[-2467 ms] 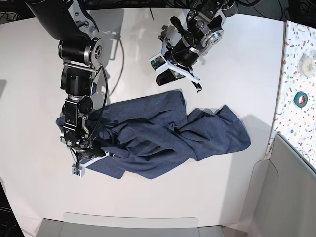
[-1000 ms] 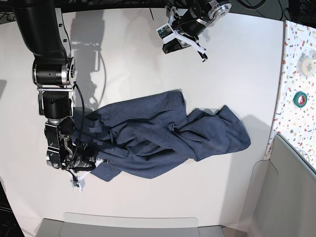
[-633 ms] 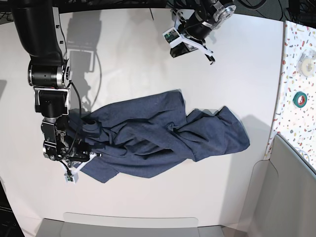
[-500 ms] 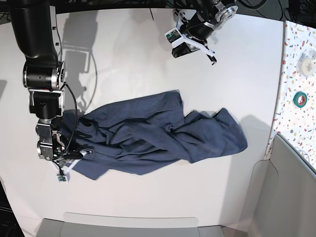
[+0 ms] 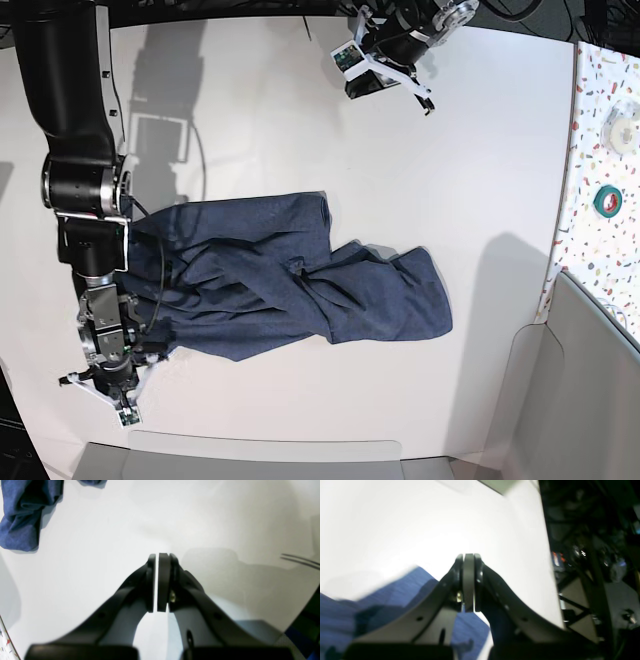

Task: Layout the t-shirt on the table in an organized manner, then fold the t-shirt properly
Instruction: 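Drag the t-shirt collar edge away with the right gripper to spread it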

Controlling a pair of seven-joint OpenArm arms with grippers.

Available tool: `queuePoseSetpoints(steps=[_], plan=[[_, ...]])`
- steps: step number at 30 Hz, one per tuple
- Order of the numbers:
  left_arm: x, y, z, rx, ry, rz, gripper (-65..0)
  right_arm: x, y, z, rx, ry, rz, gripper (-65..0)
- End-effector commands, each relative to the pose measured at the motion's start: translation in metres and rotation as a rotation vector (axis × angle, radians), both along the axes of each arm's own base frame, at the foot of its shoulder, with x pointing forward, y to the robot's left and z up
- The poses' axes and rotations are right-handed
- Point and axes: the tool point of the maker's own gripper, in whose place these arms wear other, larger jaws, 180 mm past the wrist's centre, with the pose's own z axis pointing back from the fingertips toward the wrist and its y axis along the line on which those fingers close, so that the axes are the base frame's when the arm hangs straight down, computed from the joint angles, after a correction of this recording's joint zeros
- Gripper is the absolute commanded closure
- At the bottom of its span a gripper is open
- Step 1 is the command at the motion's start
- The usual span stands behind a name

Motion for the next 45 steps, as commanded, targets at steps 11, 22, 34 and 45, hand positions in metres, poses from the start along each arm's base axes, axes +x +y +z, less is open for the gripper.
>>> queuePoseSetpoints(steps=[11, 22, 34, 45], plan=[[0.085, 0.01, 0.057, -0.101, -0.22, 0.191, 0.0, -0.085, 0.095, 0.047, 0.266, -0.001, 0.104, 0.0], [0.102, 0.032, 0.058, -0.044, -0.227, 0.252, 0.0, -0.207, 0.095, -0.034, 0.194, 0.203, 0.042, 0.0], [0.115, 0.031, 0.069, -0.048, -0.266, 0.259, 0.0, -0.231, 0.079, -0.135, 0.132, 0.433, 0.013, 0.0], [0.108, 0.04, 0.062, -0.033, -0.245, 0.273, 0.0, -0.343, 0.088, -0.114, 0.019, 0.618, 0.111, 0.0]])
